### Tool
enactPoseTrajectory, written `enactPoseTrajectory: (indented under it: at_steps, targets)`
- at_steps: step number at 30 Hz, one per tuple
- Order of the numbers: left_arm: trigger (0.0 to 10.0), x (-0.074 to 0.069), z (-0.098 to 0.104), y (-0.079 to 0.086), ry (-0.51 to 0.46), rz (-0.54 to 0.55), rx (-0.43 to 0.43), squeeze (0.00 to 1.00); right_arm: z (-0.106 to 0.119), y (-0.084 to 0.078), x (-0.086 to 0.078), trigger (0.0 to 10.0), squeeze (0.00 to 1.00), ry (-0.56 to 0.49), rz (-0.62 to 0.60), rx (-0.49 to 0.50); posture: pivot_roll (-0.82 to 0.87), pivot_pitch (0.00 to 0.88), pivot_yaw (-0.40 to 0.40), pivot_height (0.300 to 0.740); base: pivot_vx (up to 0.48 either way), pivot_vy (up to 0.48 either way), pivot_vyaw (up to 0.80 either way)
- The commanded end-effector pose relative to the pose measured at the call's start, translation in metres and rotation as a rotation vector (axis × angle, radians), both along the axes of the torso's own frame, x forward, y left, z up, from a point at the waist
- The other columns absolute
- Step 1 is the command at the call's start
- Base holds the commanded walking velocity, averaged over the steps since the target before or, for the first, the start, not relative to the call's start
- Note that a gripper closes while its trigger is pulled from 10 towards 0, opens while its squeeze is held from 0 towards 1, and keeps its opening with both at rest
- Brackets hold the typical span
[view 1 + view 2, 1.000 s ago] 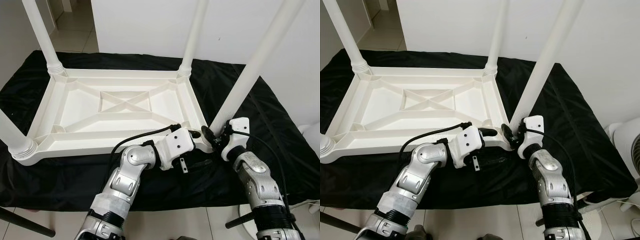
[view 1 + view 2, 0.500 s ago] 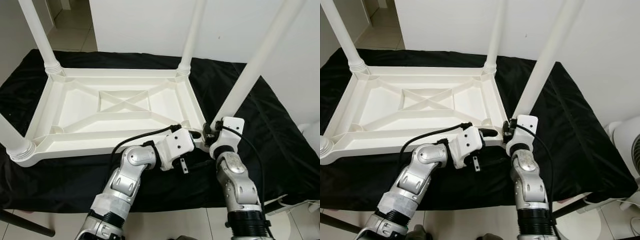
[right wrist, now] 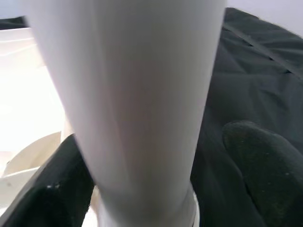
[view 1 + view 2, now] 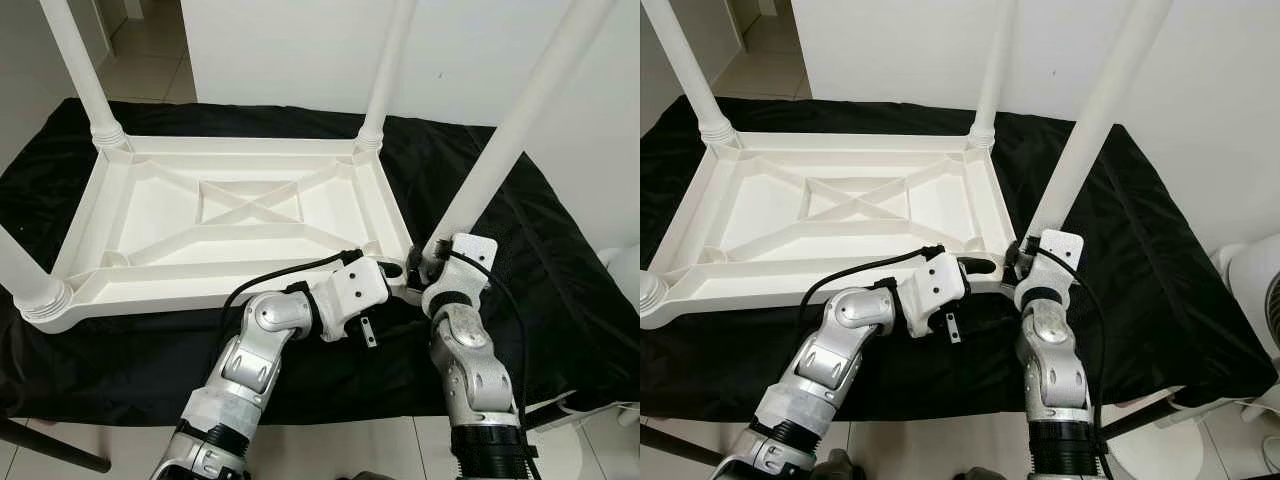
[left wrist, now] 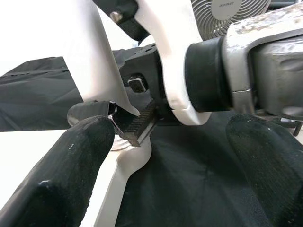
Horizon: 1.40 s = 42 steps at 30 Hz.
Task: Building children table
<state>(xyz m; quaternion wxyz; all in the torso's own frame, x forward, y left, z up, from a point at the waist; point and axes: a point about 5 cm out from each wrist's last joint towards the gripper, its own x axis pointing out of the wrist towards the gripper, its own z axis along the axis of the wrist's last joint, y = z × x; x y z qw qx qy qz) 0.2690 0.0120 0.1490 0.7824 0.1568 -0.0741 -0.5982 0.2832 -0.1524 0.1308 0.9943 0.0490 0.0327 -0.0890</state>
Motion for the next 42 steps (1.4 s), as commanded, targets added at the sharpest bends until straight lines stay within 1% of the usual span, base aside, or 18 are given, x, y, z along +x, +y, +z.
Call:
enactPoseTrajectory:
  at_steps: [1, 3, 4, 6, 7, 8, 10, 15, 18, 19, 22, 29, 30, 31, 32, 34, 36, 42]
  targets:
    - [10.0, 0.004, 0.001, 0.001, -0.021, 0.131, -0.046, 0.00, -0.002, -0.005, -0.004, 10.0, 1.00, 0.006, 0.035, -0.003, 0.01, 0.000, -0.073, 0.740, 0.000, 0.000, 0.00]
    - [10.0, 0.004, 0.000, 0.001, -0.021, 0.131, -0.045, 0.00, -0.002, -0.008, -0.004, 10.0, 1.00, 0.002, 0.055, -0.014, 0.01, 0.000, -0.073, 0.740, 0.000, 0.000, 0.00]
    - [10.0, 0.004, 0.000, 0.001, -0.022, 0.131, -0.045, 0.00, -0.002, -0.010, -0.005, 10.0, 1.00, 0.002, 0.090, -0.022, 0.02, 0.000, -0.075, 0.740, 0.000, 0.000, 0.00]
    - [10.0, 0.005, 0.001, 0.001, -0.022, 0.133, -0.045, 0.00, -0.003, -0.019, -0.006, 10.0, 1.00, 0.012, 0.145, -0.023, 0.01, 0.000, -0.074, 0.740, 0.000, 0.000, 0.00]
    - [10.0, 0.005, 0.001, 0.001, -0.023, 0.136, -0.043, 0.00, -0.005, -0.025, -0.006, 10.0, 0.00, 0.024, 0.185, -0.034, 0.01, 0.000, -0.070, 0.740, 0.000, 0.000, 0.00]
    - [10.0, 0.005, 0.001, 0.001, -0.023, 0.136, -0.043, 0.00, -0.005, -0.025, -0.006, 10.0, 0.00, 0.024, 0.185, -0.034, 0.01, 0.000, -0.070, 0.740, 0.000, 0.000, 0.00]
    - [10.0, 0.006, 0.001, 0.002, -0.024, 0.140, -0.043, 0.00, -0.009, -0.034, -0.003, 10.0, 0.00, 0.041, 0.266, -0.069, 0.00, 0.000, -0.066, 0.740, 0.000, 0.000, 0.00]
    - [10.0, 0.007, 0.001, 0.001, -0.024, 0.143, -0.046, 0.00, -0.009, -0.039, 0.000, 10.0, 0.00, 0.029, 0.347, -0.115, 0.01, 0.000, -0.066, 0.740, 0.000, 0.000, 0.00]
    - [10.0, 0.009, 0.003, 0.000, -0.030, 0.149, -0.049, 0.00, 0.002, -0.044, 0.011, 10.0, 0.00, -0.011, 0.523, -0.172, 0.01, 0.000, -0.065, 0.740, 0.000, 0.000, 0.00]
    - [10.0, 0.009, 0.003, 0.000, -0.030, 0.149, -0.049, 0.00, 0.002, -0.044, 0.011, 10.0, 0.00, -0.011, 0.523, -0.172, 0.01, 0.000, -0.065, 0.740, 0.000, 0.000, 0.00]
    - [10.0, 0.010, 0.003, 0.000, -0.032, 0.151, -0.048, 0.00, 0.006, -0.041, 0.020, 10.0, 0.00, -0.014, 0.634, -0.171, 0.01, 0.000, -0.065, 0.740, 0.000, 0.000, 0.00]
    - [10.0, 0.011, 0.005, 0.000, -0.038, 0.156, -0.052, 0.00, 0.006, -0.034, 0.032, 10.0, 0.00, 0.016, 0.777, -0.205, 0.02, 0.000, -0.069, 0.740, 0.000, 0.000, 0.00]
    - [10.0, 0.011, 0.005, 0.001, -0.040, 0.160, -0.051, 0.00, 0.004, -0.032, 0.032, 3.9, 0.00, 0.029, 0.809, -0.207, 0.02, 0.000, -0.071, 0.740, 0.000, 0.000, 0.00]
    - [10.0, 0.011, 0.005, 0.001, -0.040, 0.160, -0.051, 0.00, 0.004, -0.032, 0.032, 3.9, 0.00, 0.029, 0.809, -0.207, 0.02, 0.000, -0.071, 0.740, 0.000, 0.000, 0.00]
    - [10.0, 0.011, 0.006, 0.002, -0.040, 0.163, -0.051, 0.00, 0.001, -0.032, 0.031, 0.0, 0.00, 0.040, 0.834, -0.206, 0.03, 0.000, -0.074, 0.740, 0.000, 0.000, 0.00]
    - [10.0, 0.011, 0.006, 0.002, -0.040, 0.163, -0.051, 0.00, 0.001, -0.032, 0.031, 0.0, 0.00, 0.040, 0.834, -0.206, 0.03, 0.000, -0.074, 0.740, 0.000, 0.000, 0.00]
    - [10.0, 0.011, 0.005, 0.003, -0.039, 0.169, -0.052, 0.00, -0.003, -0.035, 0.030, 0.0, 0.00, 0.050, 0.871, -0.201, 0.03, 0.000, -0.075, 0.740, 0.000, 0.000, 0.00]
    - [10.0, 0.011, 0.005, 0.003, -0.038, 0.171, -0.054, 0.00, -0.010, -0.040, 0.027, 0.0, 0.00, 0.067, 0.878, -0.185, 0.03, 0.000, -0.074, 0.740, 0.000, 0.000, 0.00]
